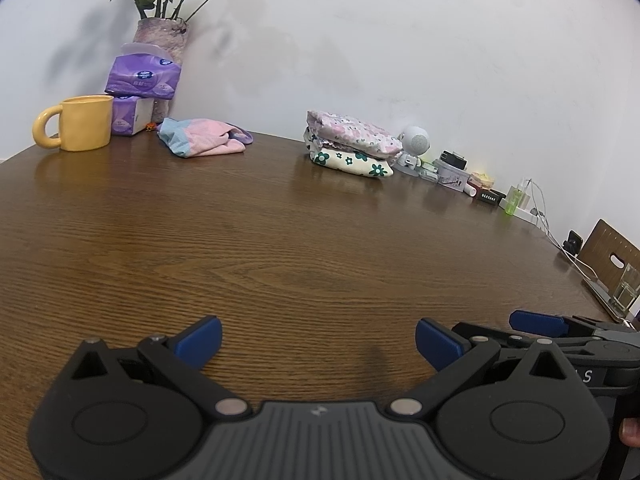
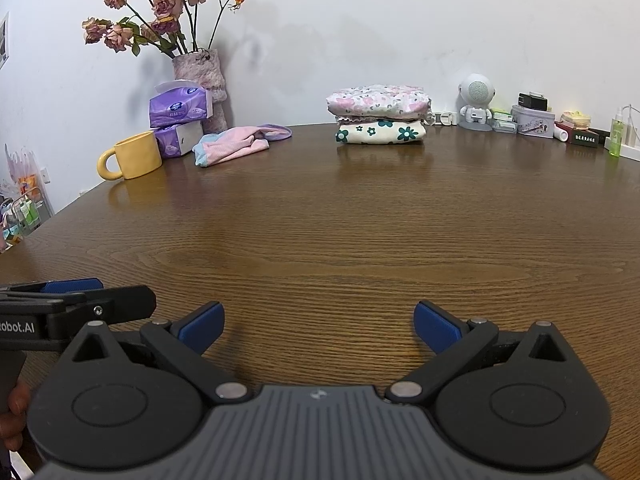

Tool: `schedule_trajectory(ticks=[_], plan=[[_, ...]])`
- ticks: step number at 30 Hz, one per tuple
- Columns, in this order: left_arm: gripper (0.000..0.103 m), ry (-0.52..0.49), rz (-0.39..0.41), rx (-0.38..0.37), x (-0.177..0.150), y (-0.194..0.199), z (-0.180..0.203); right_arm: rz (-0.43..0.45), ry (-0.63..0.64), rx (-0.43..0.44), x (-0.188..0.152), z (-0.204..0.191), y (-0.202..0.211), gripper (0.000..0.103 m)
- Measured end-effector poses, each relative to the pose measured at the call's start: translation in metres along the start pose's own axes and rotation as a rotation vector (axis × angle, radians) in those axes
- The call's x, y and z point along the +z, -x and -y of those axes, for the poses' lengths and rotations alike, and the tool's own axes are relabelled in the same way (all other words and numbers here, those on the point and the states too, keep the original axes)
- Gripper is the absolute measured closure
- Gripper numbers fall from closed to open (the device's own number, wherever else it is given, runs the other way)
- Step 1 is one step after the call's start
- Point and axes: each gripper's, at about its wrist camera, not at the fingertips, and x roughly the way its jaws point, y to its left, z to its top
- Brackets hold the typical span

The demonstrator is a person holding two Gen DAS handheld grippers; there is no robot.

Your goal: Fold clothes

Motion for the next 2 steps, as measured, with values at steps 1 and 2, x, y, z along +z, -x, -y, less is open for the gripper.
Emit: schedule_trajectory(ticks=[1, 2], plan=[[0.000, -0.001, 0.001, 0.002, -0.0001, 0.0000, 0.0000, 0.001, -0.001, 0.000, -0.0001, 0.0003, 0.0001, 0.000], [0.000, -0.003, 0.000, 0.005, -0.0002, -0.0001, 0.0005, 0.001, -0.001, 0.000, -0.0003, 0.0003, 0.0002, 0.000]])
